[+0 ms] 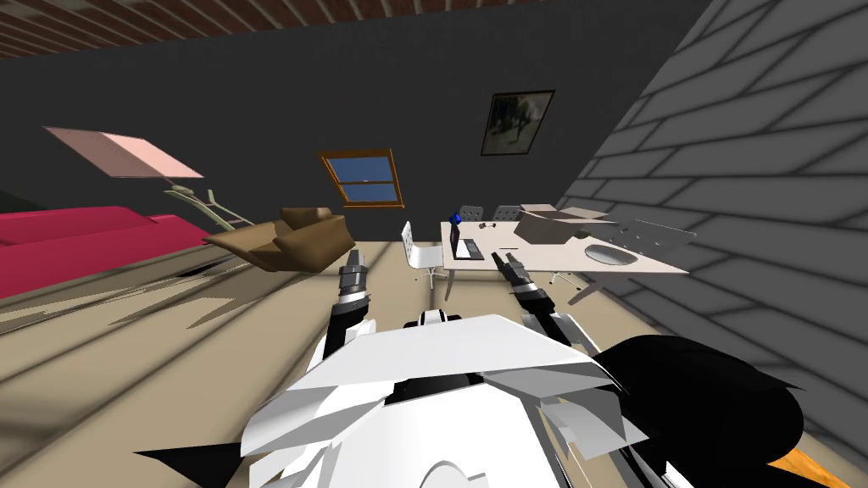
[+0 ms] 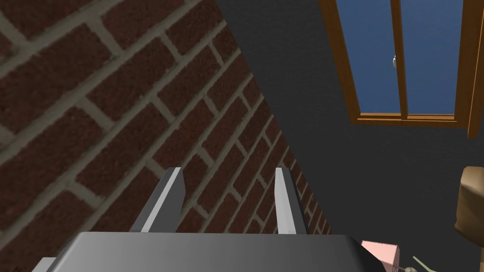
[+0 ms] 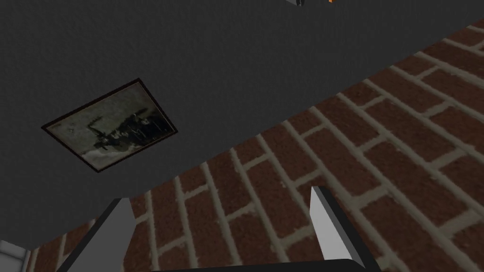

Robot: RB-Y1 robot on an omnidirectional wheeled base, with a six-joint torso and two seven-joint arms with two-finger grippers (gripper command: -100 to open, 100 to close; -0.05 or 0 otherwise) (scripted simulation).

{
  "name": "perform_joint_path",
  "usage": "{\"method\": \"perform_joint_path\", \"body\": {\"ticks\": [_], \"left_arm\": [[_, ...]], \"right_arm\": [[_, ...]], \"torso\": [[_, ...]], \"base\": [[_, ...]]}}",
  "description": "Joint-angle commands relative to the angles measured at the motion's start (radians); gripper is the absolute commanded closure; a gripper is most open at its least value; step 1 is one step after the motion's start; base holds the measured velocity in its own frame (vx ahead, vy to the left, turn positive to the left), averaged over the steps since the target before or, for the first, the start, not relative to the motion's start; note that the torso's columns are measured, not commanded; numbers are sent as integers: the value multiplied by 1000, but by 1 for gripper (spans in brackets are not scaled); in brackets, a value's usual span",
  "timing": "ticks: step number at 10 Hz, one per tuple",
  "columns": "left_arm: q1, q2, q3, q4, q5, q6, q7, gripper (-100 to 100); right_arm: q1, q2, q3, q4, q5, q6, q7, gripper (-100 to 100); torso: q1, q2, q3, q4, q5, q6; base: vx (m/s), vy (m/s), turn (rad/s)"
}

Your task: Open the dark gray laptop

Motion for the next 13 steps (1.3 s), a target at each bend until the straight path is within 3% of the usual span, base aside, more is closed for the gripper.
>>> {"method": "perform_joint_path", "body": {"ticks": [1, 13], "left_arm": [[0, 0, 0, 0, 0, 0, 0, 0], [0, 0, 0, 0, 0, 0, 0, 0]], "right_arm": [[19, -36, -56, 37, 58, 9, 62, -100], [81, -216, -262, 184, 284, 66, 289, -100]], "torso": [[-1, 1, 1, 0, 0, 0], [-3, 1, 0, 0, -1, 0]], "base": [[155, 200, 5], [141, 168, 6]]}}
